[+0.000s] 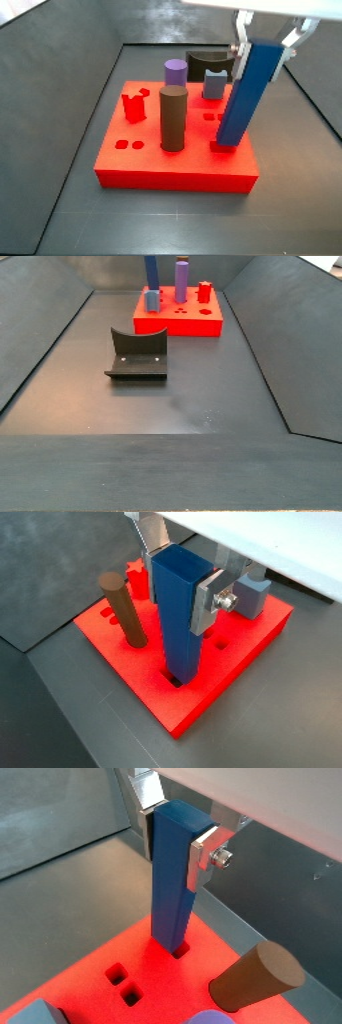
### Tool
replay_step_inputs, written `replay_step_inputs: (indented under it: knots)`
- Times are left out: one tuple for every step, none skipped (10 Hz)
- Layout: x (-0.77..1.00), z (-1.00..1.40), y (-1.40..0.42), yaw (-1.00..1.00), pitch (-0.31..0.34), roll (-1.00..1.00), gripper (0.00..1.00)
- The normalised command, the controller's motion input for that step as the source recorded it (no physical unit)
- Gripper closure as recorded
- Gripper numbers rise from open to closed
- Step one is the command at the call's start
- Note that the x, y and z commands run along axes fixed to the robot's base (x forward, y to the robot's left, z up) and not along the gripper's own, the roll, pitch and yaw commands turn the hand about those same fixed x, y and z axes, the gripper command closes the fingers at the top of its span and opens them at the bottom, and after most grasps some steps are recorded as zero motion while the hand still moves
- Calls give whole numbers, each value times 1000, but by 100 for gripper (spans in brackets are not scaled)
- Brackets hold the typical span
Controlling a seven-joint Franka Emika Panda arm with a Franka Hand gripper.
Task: Pick up the rectangle object. Move up. Place the rectangle object on the fixture. Regrasp the rectangle object. Move to above the board. Insert the rectangle object.
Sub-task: Insert the rectangle object.
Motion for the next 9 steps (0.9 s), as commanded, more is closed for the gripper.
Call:
replay_step_inputs:
  knots:
    - [0, -26, 0, 3, -26, -81, 100]
    - [37, 0, 0, 0, 0, 0, 100]
    - [0, 0, -40, 0, -99, 0, 100]
    - [-54, 0, -77, 0, -283, 14, 100]
    - [-114, 0, -71, 0, -313, 14, 100]
    - [-86, -9, -31, 0, -196, 24, 100]
    - [-83, -20, 0, 0, -106, 13, 100]
    - [-80, -66, 0, 0, -83, 16, 100]
    - [-163, -126, 0, 0, -156, 37, 100]
